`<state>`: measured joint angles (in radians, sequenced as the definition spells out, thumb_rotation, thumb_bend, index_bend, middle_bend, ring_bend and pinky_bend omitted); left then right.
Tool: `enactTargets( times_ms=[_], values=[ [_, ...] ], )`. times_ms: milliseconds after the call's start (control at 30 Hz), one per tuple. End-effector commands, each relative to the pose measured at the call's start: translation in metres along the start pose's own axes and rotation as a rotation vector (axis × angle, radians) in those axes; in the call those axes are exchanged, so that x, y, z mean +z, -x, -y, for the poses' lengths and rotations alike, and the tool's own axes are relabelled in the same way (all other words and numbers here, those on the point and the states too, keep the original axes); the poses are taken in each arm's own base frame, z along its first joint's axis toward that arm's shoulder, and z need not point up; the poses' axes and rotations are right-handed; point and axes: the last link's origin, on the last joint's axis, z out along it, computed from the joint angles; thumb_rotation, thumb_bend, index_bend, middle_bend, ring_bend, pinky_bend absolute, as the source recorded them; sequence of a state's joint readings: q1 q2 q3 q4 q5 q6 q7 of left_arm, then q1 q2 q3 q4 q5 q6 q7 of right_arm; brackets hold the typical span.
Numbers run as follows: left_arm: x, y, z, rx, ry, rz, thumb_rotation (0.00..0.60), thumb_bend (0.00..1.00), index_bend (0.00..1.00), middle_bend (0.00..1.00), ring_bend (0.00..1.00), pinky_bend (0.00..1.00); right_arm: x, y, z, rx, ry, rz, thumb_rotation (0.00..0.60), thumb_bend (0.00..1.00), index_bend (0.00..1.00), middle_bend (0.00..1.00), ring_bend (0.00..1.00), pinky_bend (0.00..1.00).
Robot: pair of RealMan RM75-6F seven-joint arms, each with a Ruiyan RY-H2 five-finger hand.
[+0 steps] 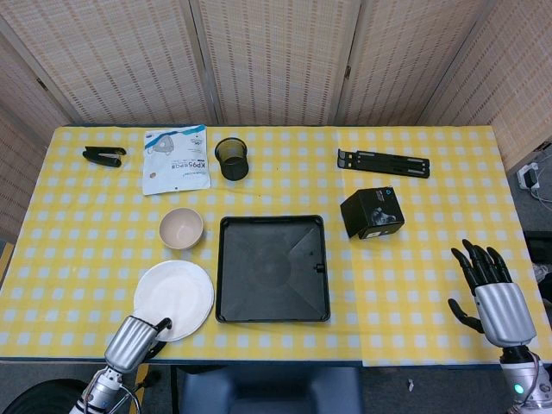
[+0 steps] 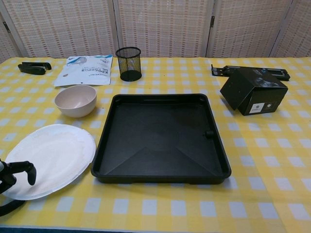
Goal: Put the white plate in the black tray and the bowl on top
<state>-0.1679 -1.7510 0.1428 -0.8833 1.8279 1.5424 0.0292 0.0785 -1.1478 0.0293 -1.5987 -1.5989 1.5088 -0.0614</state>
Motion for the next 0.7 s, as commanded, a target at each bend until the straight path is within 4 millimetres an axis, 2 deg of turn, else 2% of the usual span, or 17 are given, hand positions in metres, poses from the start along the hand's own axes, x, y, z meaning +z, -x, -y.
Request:
enactTargets(
  times_ms=[33, 400, 700],
  values=[
    [0.0, 0.001, -0.003, -0.008, 0.003, -0.025, 0.6, 0.39, 0.55, 1.0, 1.0, 1.0, 0.0, 0.0, 0.0, -0.001, 0.0, 0.002, 0.6, 0.34, 0.0, 0.0, 0.0, 0.0],
    [0.003, 0.0, 0.001, 0.002, -0.009, -0.106, 0.6, 0.46, 0.58, 1.0, 1.0, 1.0, 0.001, 0.001, 0.0, -0.008, -0.002, 0.012, 0.6, 0.34, 0.0, 0.0, 0.0, 0.0],
    [0.008, -0.029, 0.019, 0.007, -0.068, -0.297, 0.6, 0.5, 0.59, 1.0, 1.0, 1.0, 0.0, 0.001, 0.001, -0.006, -0.007, 0.021, 0.6, 0.34, 0.0, 0.0, 0.0, 0.0]
  ],
)
